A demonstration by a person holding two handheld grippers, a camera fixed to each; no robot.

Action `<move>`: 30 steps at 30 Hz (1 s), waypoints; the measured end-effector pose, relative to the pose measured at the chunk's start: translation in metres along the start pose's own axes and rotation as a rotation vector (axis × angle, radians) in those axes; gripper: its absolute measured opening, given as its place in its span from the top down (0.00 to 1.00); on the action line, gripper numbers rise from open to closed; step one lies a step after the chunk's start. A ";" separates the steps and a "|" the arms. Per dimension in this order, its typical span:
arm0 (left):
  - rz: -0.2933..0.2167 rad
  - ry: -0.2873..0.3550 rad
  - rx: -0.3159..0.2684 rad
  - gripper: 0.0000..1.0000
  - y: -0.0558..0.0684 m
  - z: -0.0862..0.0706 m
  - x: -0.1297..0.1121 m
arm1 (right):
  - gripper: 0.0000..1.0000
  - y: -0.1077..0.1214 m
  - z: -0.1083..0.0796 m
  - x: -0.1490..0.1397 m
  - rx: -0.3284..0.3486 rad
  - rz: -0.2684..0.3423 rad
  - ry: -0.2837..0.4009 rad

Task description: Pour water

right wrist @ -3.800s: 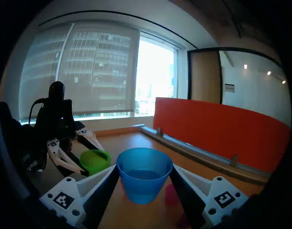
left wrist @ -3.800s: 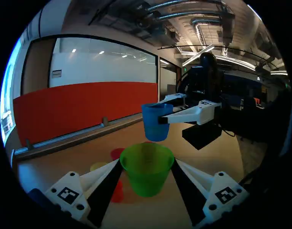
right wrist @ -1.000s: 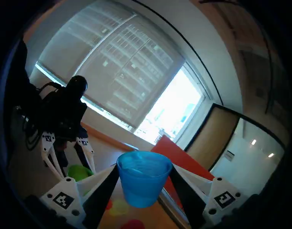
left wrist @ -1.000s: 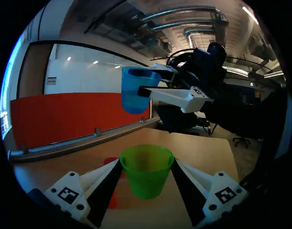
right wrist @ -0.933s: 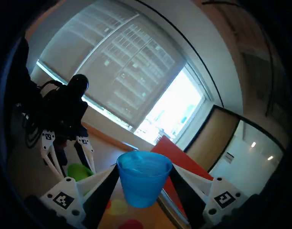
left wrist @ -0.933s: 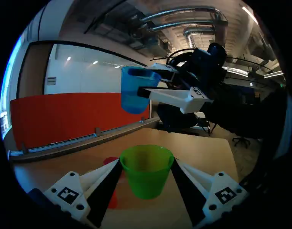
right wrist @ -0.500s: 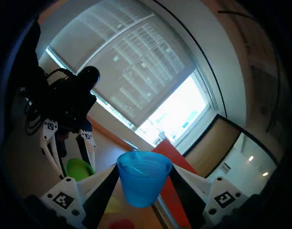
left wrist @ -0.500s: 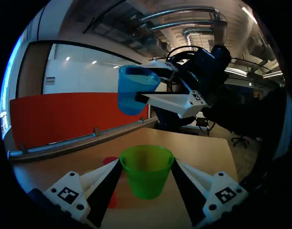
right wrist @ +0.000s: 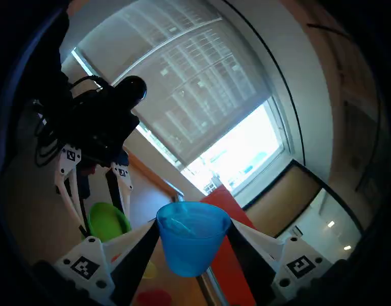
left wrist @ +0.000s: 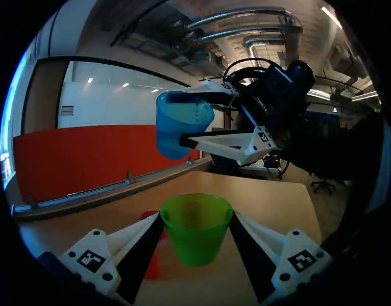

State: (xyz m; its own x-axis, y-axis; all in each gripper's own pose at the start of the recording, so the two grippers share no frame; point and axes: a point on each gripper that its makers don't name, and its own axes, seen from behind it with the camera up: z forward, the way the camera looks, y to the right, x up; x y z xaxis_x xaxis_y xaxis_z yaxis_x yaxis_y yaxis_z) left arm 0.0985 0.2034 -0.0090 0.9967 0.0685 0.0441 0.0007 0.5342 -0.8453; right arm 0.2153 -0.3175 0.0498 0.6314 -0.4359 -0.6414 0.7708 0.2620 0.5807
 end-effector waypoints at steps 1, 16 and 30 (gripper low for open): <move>0.000 0.001 -0.001 0.12 0.000 0.000 0.000 | 0.07 0.000 0.000 0.000 0.000 -0.006 0.001; 0.005 0.006 0.011 0.12 -0.010 0.006 0.002 | 0.07 0.001 0.004 -0.006 -0.005 -0.100 -0.011; 0.016 0.013 0.014 0.12 -0.011 0.008 0.006 | 0.07 0.002 0.006 -0.008 -0.006 -0.191 -0.024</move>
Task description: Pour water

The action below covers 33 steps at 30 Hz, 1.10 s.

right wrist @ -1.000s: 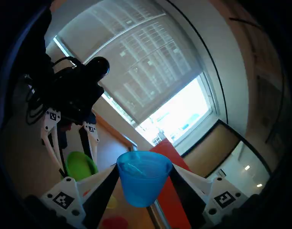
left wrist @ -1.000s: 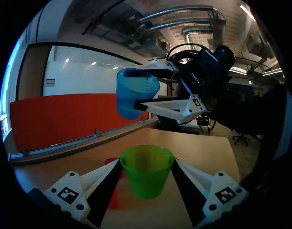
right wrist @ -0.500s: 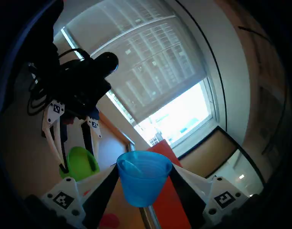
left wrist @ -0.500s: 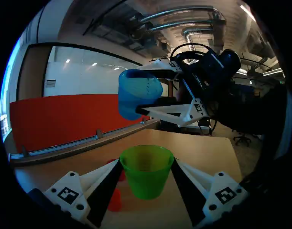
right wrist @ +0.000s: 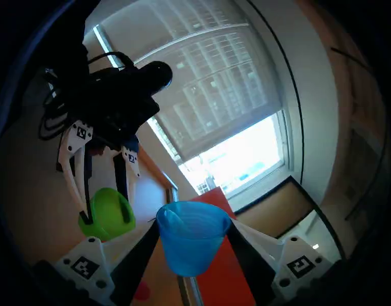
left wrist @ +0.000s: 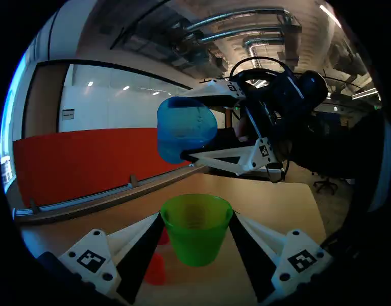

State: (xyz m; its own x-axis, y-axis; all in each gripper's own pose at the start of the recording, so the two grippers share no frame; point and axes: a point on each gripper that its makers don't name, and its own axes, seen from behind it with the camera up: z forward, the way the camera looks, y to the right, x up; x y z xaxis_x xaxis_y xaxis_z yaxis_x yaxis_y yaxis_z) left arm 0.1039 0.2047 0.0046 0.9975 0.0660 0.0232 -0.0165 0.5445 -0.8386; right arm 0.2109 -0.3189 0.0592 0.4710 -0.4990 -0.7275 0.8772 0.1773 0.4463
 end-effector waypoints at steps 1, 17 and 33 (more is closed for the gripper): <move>0.000 0.000 0.000 0.12 0.000 0.000 0.000 | 0.07 0.000 0.000 0.000 0.000 -0.008 -0.002; 0.003 0.001 0.004 0.12 0.001 0.004 -0.001 | 0.07 0.005 0.001 -0.006 -0.010 -0.083 -0.020; 0.004 0.004 0.001 0.12 0.003 0.005 -0.001 | 0.07 0.015 0.004 -0.010 -0.030 -0.126 -0.026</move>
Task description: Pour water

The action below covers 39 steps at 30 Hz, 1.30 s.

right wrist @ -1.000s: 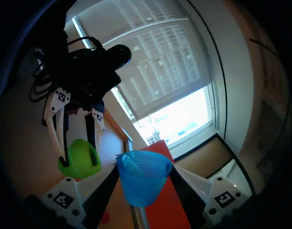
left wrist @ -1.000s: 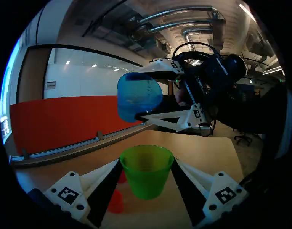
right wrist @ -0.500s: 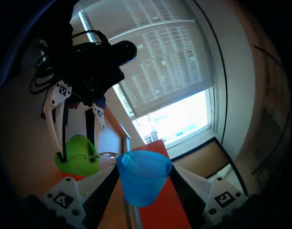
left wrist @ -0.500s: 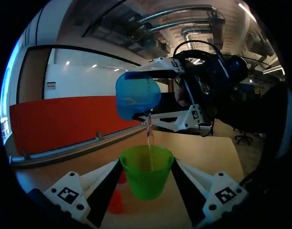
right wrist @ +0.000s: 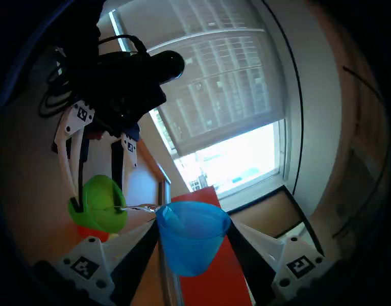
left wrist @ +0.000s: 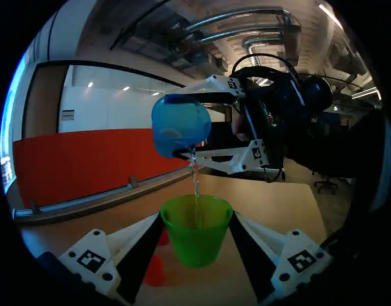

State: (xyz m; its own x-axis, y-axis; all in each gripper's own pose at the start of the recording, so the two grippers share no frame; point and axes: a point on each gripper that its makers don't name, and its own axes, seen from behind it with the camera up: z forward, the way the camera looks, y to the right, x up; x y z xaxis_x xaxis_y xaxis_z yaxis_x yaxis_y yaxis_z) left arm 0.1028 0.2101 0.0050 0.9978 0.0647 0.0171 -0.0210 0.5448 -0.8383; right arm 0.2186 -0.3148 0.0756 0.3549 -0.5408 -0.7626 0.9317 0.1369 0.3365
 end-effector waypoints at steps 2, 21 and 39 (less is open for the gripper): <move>-0.001 0.000 -0.001 0.12 0.001 0.000 0.000 | 0.07 0.001 0.001 0.000 -0.002 -0.006 -0.001; -0.005 0.005 -0.004 0.12 0.002 0.001 -0.001 | 0.07 0.007 0.003 0.000 -0.014 -0.072 -0.008; -0.003 0.004 -0.010 0.12 0.005 0.002 0.000 | 0.07 0.013 0.005 -0.001 -0.033 -0.137 -0.020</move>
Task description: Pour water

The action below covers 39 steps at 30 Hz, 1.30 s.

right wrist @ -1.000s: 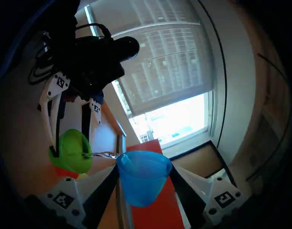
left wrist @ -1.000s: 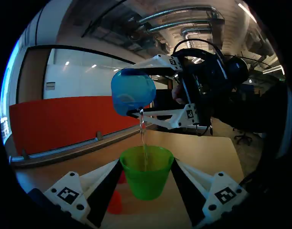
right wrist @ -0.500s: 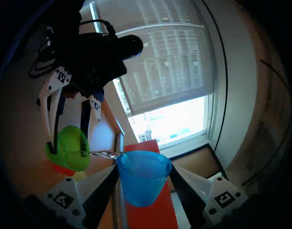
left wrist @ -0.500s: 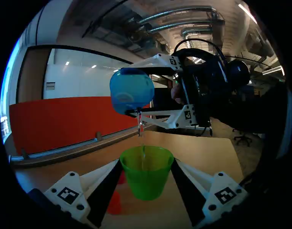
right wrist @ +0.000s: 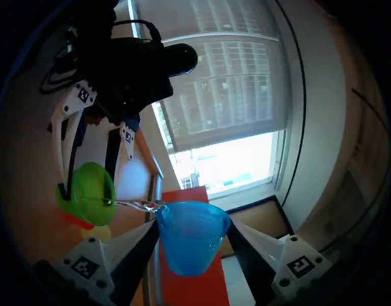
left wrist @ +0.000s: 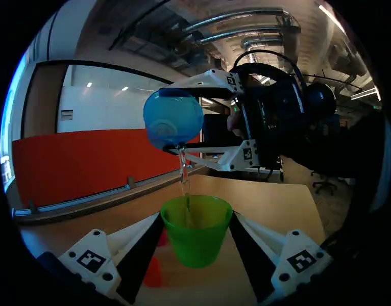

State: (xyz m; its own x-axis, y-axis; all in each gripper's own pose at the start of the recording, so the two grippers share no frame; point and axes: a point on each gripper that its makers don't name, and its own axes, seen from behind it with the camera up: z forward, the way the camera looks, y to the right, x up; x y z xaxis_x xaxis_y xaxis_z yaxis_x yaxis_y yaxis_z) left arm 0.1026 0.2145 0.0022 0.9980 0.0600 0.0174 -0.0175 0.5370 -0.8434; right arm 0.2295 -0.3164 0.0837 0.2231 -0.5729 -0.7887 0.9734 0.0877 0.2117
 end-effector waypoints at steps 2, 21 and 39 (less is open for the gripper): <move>0.000 -0.001 0.000 0.12 0.000 0.001 0.000 | 0.07 0.000 0.000 -0.001 0.001 -0.005 -0.003; 0.003 0.002 0.001 0.12 -0.001 0.005 0.000 | 0.07 0.001 0.004 -0.008 -0.003 -0.046 -0.010; 0.002 0.010 0.014 0.12 -0.007 0.006 0.003 | 0.07 0.001 0.008 -0.006 -0.006 -0.087 -0.009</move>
State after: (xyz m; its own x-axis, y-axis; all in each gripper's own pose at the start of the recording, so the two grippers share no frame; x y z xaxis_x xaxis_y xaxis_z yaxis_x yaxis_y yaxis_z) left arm 0.1057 0.2164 0.0115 0.9985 0.0529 0.0107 -0.0201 0.5490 -0.8356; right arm 0.2288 -0.3191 0.0934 0.1371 -0.5862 -0.7985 0.9894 0.0422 0.1389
